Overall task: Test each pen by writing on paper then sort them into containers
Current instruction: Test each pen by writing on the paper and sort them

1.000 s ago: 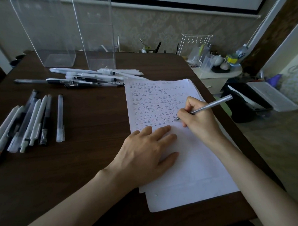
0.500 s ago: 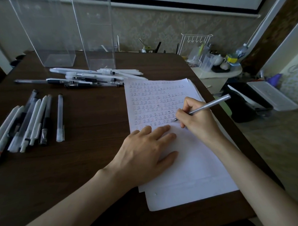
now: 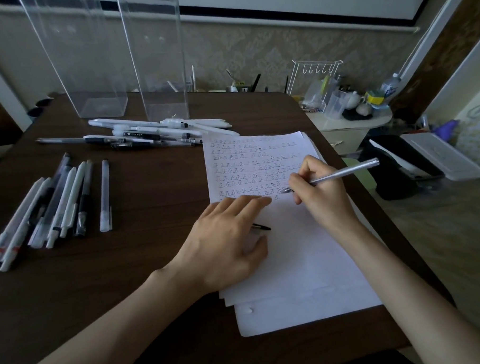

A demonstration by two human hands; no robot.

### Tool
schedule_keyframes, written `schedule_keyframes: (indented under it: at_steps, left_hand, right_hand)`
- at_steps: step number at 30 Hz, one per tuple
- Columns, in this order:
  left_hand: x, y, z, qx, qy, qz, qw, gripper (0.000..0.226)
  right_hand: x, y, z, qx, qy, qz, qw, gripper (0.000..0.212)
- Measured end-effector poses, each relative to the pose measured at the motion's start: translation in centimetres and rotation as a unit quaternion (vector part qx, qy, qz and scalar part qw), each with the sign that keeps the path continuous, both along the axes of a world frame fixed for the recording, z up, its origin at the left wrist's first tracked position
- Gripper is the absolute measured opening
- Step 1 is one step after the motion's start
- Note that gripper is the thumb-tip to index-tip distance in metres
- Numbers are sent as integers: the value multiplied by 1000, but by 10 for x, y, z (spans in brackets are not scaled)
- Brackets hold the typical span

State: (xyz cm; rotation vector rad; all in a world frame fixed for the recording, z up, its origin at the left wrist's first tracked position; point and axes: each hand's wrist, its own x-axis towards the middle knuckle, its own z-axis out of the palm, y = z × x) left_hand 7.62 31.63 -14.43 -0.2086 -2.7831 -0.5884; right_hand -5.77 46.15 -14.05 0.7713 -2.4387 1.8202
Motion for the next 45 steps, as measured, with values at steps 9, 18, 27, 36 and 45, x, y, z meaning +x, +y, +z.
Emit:
schedule_keyframes:
  at_steps: [9,18,27,36,45]
  left_hand:
    - [-6,-23,-3,86,33,72,993,20]
    - [-4,-22,5,191,64,36,979,26]
    - [-2,-21,9,208,57,16,976,21]
    - [3,-16,4,194,54,-51,978,27]
    - [0,-18,3,151,92,5,984,24]
  right_hand:
    - [11,2,18,-103,-72,118,985,32]
    - [19,4,19,-77,-114,227,964,17]
    - [22,0,17,-62,-126,240,960,29]
    - [26,-10,11,-116,-159,178,964,42]
    - [28,-16,18,-79,-180,204,959,54]
